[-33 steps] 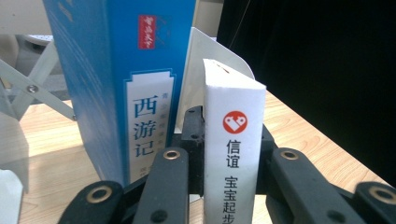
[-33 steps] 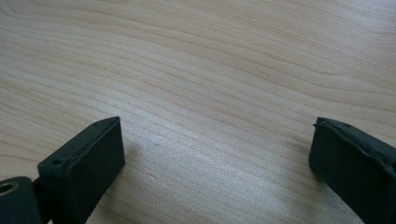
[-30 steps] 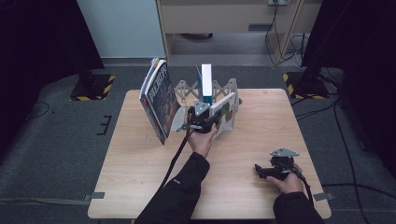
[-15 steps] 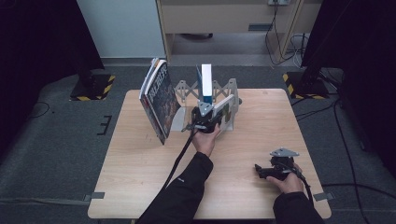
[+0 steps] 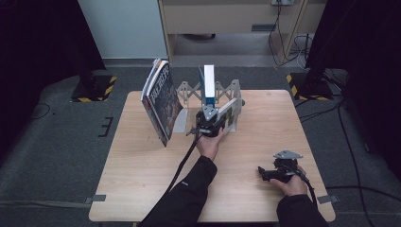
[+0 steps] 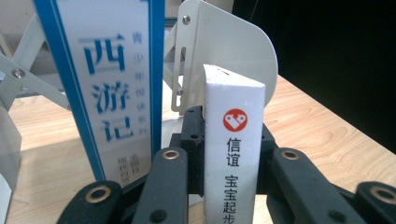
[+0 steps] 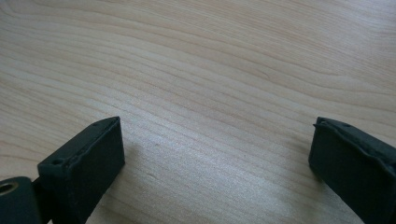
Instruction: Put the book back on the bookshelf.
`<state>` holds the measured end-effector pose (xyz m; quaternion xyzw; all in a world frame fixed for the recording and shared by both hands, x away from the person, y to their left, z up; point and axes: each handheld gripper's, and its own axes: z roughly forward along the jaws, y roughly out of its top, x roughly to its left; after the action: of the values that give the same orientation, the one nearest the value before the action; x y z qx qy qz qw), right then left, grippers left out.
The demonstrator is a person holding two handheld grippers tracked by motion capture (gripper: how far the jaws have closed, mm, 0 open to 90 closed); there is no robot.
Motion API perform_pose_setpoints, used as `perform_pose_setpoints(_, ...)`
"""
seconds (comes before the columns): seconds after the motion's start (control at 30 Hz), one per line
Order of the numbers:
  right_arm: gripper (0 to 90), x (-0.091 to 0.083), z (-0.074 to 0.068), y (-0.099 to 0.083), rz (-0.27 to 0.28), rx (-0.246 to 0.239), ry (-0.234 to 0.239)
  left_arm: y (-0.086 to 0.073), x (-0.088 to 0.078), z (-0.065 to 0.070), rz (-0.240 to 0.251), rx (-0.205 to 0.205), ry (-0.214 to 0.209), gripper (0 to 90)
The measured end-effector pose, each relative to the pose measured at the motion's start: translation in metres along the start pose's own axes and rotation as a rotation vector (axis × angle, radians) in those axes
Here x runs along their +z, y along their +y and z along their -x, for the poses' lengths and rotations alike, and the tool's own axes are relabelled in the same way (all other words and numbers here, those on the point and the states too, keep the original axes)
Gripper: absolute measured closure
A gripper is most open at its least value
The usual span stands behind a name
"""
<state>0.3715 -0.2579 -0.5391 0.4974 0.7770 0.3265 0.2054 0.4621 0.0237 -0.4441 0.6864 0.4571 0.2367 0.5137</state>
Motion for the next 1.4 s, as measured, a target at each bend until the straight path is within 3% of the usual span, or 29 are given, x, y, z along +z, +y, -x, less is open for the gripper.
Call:
perform_pose_setpoints(0.3,3.7,0.0,0.0,0.0,-0.002,0.0,0.002,-0.015,-0.011,0.003,-0.024,-0.005,-0.013,72.7)
perform_pose_setpoints(0.5,3.7,0.0,0.0,0.0,-0.003,0.0,0.002,-0.029,-0.017,0.004,-0.092,0.024,-0.019,72.4)
perform_pose_setpoints(0.67,3.7,0.0,0.0,0.0,-0.003,0.0,0.002,-0.041,-0.017,-0.004,-0.102,-0.037,-0.028,73.3)
perform_pose_setpoints(1.0,3.6,0.0,0.0,0.0,-0.003,-0.001,0.002,-0.032,-0.01,0.0,-0.081,-0.05,-0.023,72.8)
perform_pose_setpoints(1.13,3.6,0.0,0.0,0.0,-0.003,-0.001,0.002,-0.03,-0.006,0.003,-0.089,-0.023,-0.024,71.6)
perform_pose_setpoints(1.23,3.6,0.0,0.0,0.0,-0.003,-0.001,0.002,-0.035,-0.002,0.004,-0.107,-0.018,-0.036,69.8)
perform_pose_setpoints(1.4,3.4,0.0,0.0,0.0,-0.004,-0.002,0.004,-0.039,0.0,0.007,-0.095,-0.009,-0.095,65.1)
